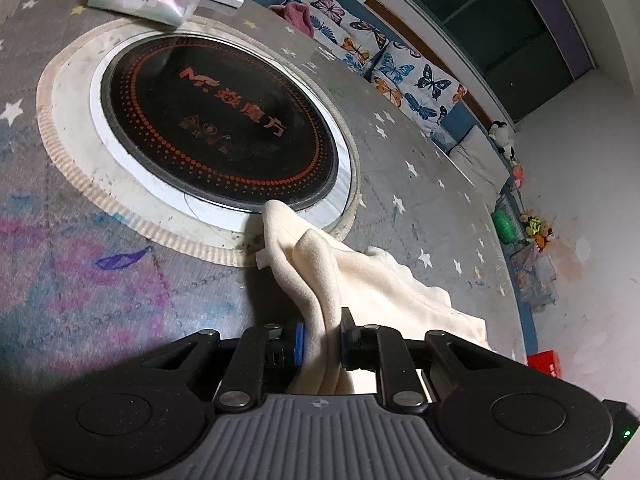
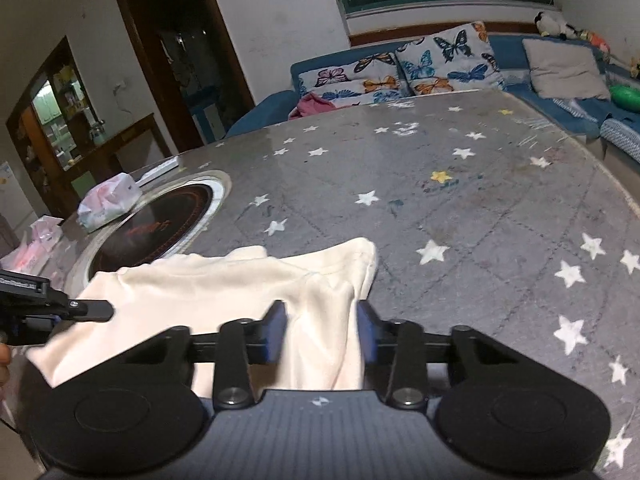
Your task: Fold clothes
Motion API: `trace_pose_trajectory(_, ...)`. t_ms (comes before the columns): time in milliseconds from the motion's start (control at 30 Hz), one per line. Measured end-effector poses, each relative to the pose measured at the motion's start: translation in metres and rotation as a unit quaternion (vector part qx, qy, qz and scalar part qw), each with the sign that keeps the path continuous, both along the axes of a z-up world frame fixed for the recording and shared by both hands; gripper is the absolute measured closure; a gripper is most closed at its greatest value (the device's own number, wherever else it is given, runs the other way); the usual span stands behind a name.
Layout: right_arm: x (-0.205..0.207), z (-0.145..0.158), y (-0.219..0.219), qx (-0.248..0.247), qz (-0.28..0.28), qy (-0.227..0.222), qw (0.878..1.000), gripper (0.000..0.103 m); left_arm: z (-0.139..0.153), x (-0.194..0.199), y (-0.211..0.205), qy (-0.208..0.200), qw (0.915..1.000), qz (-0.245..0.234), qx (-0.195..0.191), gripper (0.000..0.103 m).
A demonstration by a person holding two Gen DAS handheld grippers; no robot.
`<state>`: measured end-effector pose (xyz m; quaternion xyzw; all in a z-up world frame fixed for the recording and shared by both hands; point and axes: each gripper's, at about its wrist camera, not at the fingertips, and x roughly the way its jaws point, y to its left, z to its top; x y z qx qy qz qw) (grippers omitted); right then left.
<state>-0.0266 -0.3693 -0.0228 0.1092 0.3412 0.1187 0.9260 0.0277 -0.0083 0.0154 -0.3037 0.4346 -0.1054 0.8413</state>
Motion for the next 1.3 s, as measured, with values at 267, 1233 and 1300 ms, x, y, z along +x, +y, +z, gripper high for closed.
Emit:
trace_pose_trajectory(267,-0.011,0.01,0.002,0.001,-0.003,-0.02,1.0,0.088,0.013,-0.001,-0.007,-0.019,0.9995,-0.018,0.017,0.086)
trace_pose_trajectory(1233,-0.054,0.043,-0.131,-0.091,-0.216,-0.056,0.971,0.097,0.039,0.05,-0.224,-0.092,0.9639,-0.245,0.049,0.088)
trace_pose_trajectory(1300,-0.053,0.039,-0.141,-0.1,-0.235,-0.048,0.966,0.097,0.034,0.051,-0.238,-0.1,0.9583,-0.261,0.061,0.087)
